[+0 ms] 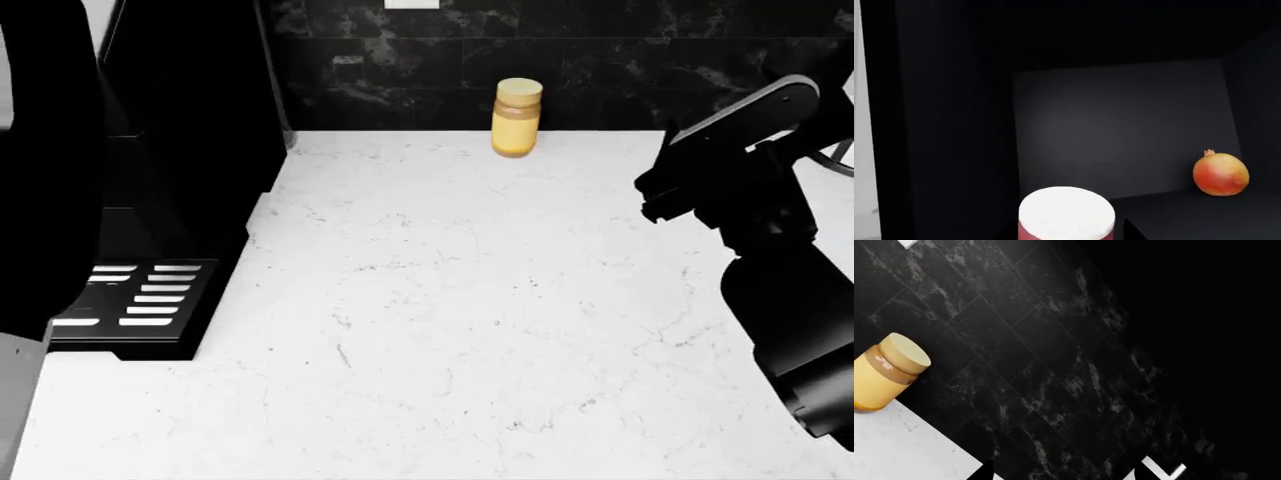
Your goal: A wet mug is on the counter and needs to be dried. Pick it up and place it upside down in the open cabinet.
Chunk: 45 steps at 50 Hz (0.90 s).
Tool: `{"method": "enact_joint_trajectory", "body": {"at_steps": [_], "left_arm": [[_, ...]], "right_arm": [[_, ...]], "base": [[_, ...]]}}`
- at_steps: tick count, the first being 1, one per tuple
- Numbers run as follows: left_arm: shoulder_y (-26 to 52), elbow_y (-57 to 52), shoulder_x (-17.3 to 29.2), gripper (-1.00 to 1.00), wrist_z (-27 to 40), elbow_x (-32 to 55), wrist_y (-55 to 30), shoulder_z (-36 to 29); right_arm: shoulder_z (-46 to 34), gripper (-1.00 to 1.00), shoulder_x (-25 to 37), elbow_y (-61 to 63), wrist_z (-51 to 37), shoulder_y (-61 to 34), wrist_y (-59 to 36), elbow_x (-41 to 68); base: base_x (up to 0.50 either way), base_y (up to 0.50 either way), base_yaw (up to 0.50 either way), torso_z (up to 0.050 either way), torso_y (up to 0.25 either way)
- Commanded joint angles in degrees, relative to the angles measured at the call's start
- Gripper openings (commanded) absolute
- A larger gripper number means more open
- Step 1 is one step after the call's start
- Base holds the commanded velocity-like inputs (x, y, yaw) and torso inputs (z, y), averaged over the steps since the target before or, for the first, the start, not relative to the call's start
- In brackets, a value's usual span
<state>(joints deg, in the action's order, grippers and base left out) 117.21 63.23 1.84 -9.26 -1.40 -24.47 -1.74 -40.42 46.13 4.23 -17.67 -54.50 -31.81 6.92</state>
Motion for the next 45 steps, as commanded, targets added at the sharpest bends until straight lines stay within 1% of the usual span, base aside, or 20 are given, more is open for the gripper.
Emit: {"method": "enact_joint_trajectory", "body": {"at_steps": [1,6,9,14,18,25,34,35,36,37,39,41,45], "left_arm": [[-4.8,11.8,1.2,1.0,5.3,1.7,0.7,-1.9],[-5.3,11.8,1.3,1.0,5.4,1.7,1.4,-1.6],[-7.0,11.8,1.3,1.0,5.5,1.6,4.4,-1.6],[-13.1,11.8,1.5,1.0,5.5,1.2,10.3,-2.3],[-15.0,11.8,1.5,1.0,6.6,0.9,13.5,-3.0],[-12.2,11.7,1.2,1.0,7.1,1.5,15.3,-3.1],[-7.4,11.6,0.2,1.0,4.5,2.4,15.9,-2.6],[-7.7,10.1,0.2,1.0,4.1,2.4,15.1,-2.7],[-10.6,1.9,0.3,1.0,4.1,2.4,10.3,-2.9],[-14.8,-6.6,0.7,1.0,4.2,2.5,3.7,-3.0],[-20.9,-23.8,1.3,1.0,4.6,2.6,-5.3,-3.4],[-25.4,-39.4,1.8,1.0,4.5,3.1,-12.2,-3.6],[-30.8,-58.4,2.4,1.0,4.3,4.5,-22.0,-3.4]], "right_arm": [[-0.2,1.0,-0.1,0.1,0.2,0.1,0.4,-0.2],[-0.1,1.0,-0.1,-0.1,-0.1,0.5,0.6,-0.1],[0.9,1.0,0.2,1.0,-1.2,1.4,0.7,0.5],[3.6,1.0,2.6,9.0,-5.6,6.6,-0.1,2.1],[3.9,1.0,4.1,14.1,-7.1,9.4,-0.7,2.4],[3.2,1.0,3.7,13.2,-7.1,10.5,1.2,2.2],[2.7,1.0,3.4,13.0,-6.8,10.9,1.6,2.1],[2.7,1.0,3.4,12.9,-6.8,10.9,1.7,2.0],[2.7,1.0,3.4,12.8,-6.7,10.9,1.7,2.1],[2.7,1.0,3.4,12.8,-6.7,10.9,1.7,2.1],[2.7,1.0,3.3,12.6,-6.6,10.8,1.9,2.1],[2.7,1.0,3.2,12.4,-6.6,10.7,2.0,2.0],[2.4,1.0,2.9,12.1,-6.4,10.5,2.0,1.8]], "base": [[0.0,0.0,0.0,0.0,0.0],[0.01,0.0,0.0,0.0,0.0],[0.01,0.0,0.0,0.003,0.0],[0.01,0.0,0.0,0.002,0.0],[0.01,0.0,0.0,0.0,0.0],[0.0,0.0,0.0,0.0,0.0],[0.02,0.0,0.0,0.001,0.0],[0.03,0.0,0.0,0.013,0.0],[0.03,0.0,0.0,0.01,0.0],[0.02,0.0,0.0,0.0,0.0],[0.0,0.0,0.0,0.0,0.0],[0.0,0.0,0.0,0.0,0.0],[0.0,0.0,0.0,0.0,0.0]]}}
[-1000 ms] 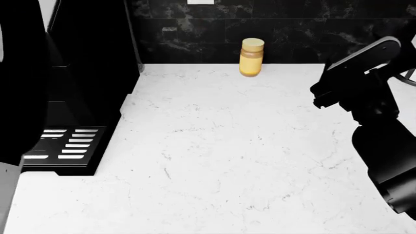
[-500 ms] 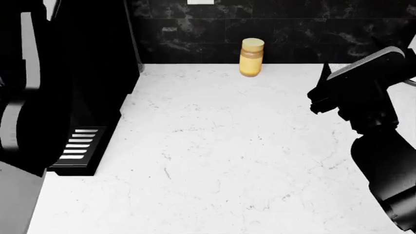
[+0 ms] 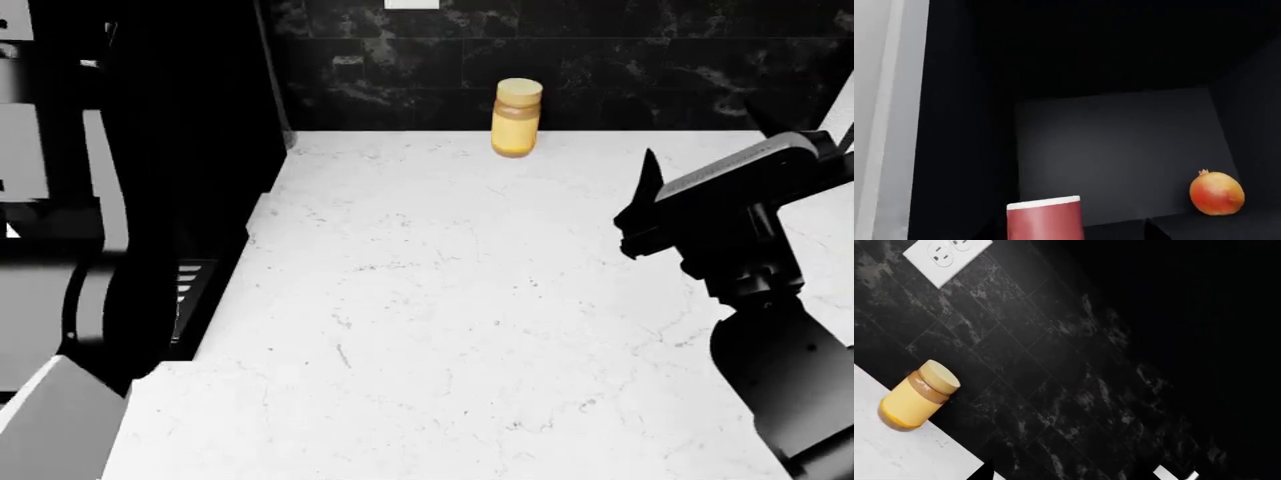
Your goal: A wet mug is on the counter and needs to be dried. Pick it up and place it upside down in the open cabinet.
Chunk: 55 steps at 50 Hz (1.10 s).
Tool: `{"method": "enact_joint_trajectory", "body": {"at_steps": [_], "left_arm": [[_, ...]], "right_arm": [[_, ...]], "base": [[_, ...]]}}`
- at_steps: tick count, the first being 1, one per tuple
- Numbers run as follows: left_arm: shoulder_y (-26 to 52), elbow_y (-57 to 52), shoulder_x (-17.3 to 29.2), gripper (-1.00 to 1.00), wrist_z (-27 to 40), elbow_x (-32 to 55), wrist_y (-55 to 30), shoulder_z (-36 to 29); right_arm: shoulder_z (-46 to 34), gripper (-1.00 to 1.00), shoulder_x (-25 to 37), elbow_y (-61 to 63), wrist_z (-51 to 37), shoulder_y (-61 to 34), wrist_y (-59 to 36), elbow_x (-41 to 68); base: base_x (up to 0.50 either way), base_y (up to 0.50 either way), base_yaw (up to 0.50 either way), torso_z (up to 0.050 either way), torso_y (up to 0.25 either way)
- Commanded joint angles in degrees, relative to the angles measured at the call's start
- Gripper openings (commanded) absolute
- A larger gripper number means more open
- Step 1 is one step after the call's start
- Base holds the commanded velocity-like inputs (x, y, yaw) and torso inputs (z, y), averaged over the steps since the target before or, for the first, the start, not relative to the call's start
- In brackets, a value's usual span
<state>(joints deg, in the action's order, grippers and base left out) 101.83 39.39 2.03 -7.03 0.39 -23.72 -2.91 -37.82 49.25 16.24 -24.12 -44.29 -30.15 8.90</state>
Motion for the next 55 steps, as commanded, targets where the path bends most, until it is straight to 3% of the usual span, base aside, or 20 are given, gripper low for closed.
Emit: {"method": "enact_joint_trajectory", "body": {"at_steps": [1,11,26,29,32,34,36,38,41,49,55], "left_arm": [[-16.4,-38.5,2.4,1.0,2.2,2.9,-24.3,-2.2],[-19.3,-58.7,2.5,1.0,3.6,5.1,-33.2,-1.0],[-21.8,-86.2,-1.7,1.0,4.8,15.6,-59.4,9.2],[-24.7,-93.8,-2.0,1.0,7.9,24.0,-65.6,14.3],[-30.3,-99.3,-0.8,1.0,13.8,36.7,-66.2,19.6],[-35.3,-99.4,4.3,1.0,27.5,53.9,-62.1,23.9],[-40.1,-99.3,8.8,1.0,36.6,70.4,-57.4,24.7],[-44.2,-99.3,12.1,1.0,40.2,74.5,-52.5,23.2],[-49.8,-99.3,15.3,1.0,39.7,72.4,-46.2,20.0],[-57.4,-94.4,15.7,1.0,30.4,52.7,-37.7,11.0],[-58.2,-92.2,15.8,1.0,29.6,49.7,-35.8,8.8]], "right_arm": [[-0.3,1.0,-0.4,0.0,0.1,0.2,0.4,-0.2],[-0.4,1.0,-0.5,0.0,0.3,0.2,0.5,-0.3],[-0.3,1.0,-0.6,0.0,0.1,0.9,1.1,-0.2],[-0.2,1.0,-0.5,0.0,0.0,1.1,1.3,-0.1],[0.0,1.0,-0.4,0.3,-0.2,1.3,1.4,0.0],[0.2,1.0,-0.3,0.5,-0.4,1.5,1.5,0.2],[0.3,1.0,-0.2,1.0,-0.6,1.8,1.4,0.3],[0.2,1.0,-0.4,1.3,-0.7,1.8,1.2,0.2],[0.3,1.0,-0.4,2.2,-0.9,2.0,1.1,0.2],[0.3,1.0,-0.2,3.4,-1.1,2.4,0.8,0.2],[0.1,1.0,-0.4,3.2,-1.0,2.3,0.9,0.1]], "base": [[0.0,0.0,0.0,0.0,0.0],[0.0,0.0,0.0,0.0,0.0],[0.0,0.0,0.0,0.0,0.0],[0.0,0.0,0.0,0.0,0.0],[0.0,0.0,0.0,0.0,0.0],[0.0,0.0,0.0,0.0,0.0],[0.0,0.0,0.0,0.0,0.0],[0.0,0.0,0.0,0.0,0.0],[0.0,0.0,0.0,0.0,0.0],[0.0,0.0,0.0,0.0,0.0],[0.0,0.0,0.0,0.0,0.0]]}}
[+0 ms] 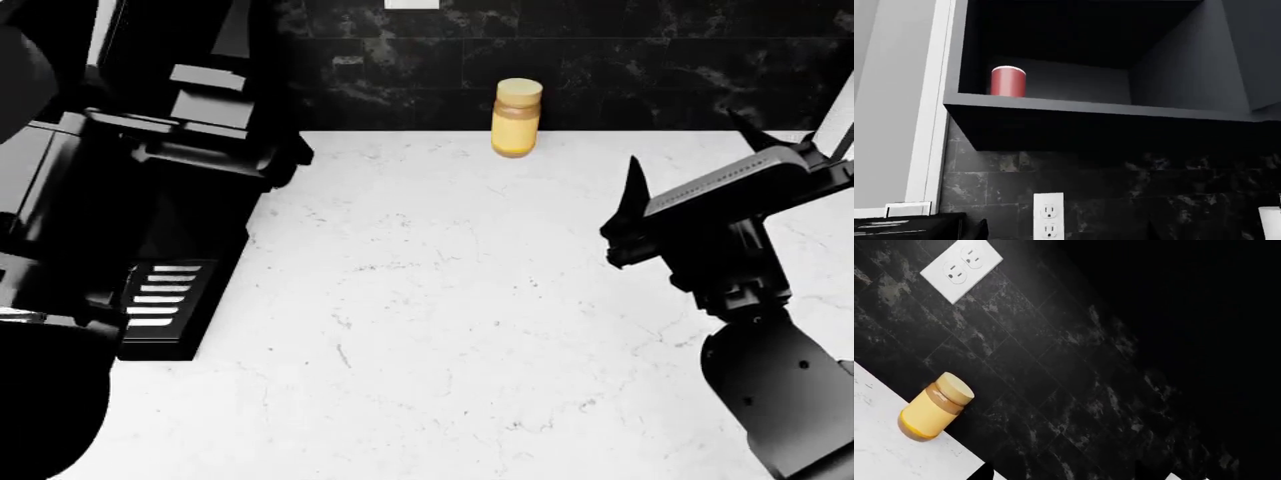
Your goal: A wet mug is on the counter and needs to be dried. Pick it up and place it upside down in the open cabinet.
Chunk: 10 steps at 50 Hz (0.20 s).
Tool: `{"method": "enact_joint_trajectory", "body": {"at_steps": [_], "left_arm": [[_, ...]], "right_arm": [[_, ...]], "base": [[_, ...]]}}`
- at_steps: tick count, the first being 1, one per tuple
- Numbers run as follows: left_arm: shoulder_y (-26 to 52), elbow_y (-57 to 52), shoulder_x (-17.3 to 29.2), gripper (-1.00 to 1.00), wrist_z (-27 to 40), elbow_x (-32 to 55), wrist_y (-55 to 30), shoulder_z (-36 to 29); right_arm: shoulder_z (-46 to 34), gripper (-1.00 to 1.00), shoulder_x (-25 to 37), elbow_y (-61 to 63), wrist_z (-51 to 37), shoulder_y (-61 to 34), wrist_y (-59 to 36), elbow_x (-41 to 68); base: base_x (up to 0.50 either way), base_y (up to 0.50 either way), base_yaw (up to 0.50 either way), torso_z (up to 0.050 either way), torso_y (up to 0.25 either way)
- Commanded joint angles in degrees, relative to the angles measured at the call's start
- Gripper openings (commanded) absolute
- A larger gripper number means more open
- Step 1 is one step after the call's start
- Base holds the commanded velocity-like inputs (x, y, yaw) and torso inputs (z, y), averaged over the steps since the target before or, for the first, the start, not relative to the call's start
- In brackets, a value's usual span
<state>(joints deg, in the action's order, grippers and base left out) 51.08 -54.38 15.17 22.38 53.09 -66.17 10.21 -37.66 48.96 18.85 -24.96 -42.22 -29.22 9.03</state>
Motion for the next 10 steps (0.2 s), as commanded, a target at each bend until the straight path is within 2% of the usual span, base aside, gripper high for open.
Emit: {"method": "enact_joint_trajectory", "body": {"at_steps": [1,10], "left_arm": [[-7.4,1.7,2.7,1.0,0.1,-3.2,6.7,-4.5],[-7.3,3.0,2.9,1.0,0.5,-2.5,6.4,-4.9]], "right_arm": [[-0.1,1.0,-0.2,0.6,-0.2,0.3,0.0,-0.1],[-0.1,1.0,0.1,1.3,0.1,0.2,-0.4,0.0]], "base": [[0.0,0.0,0.0,0.0,0.0],[0.0,0.0,0.0,0.0,0.0]]}}
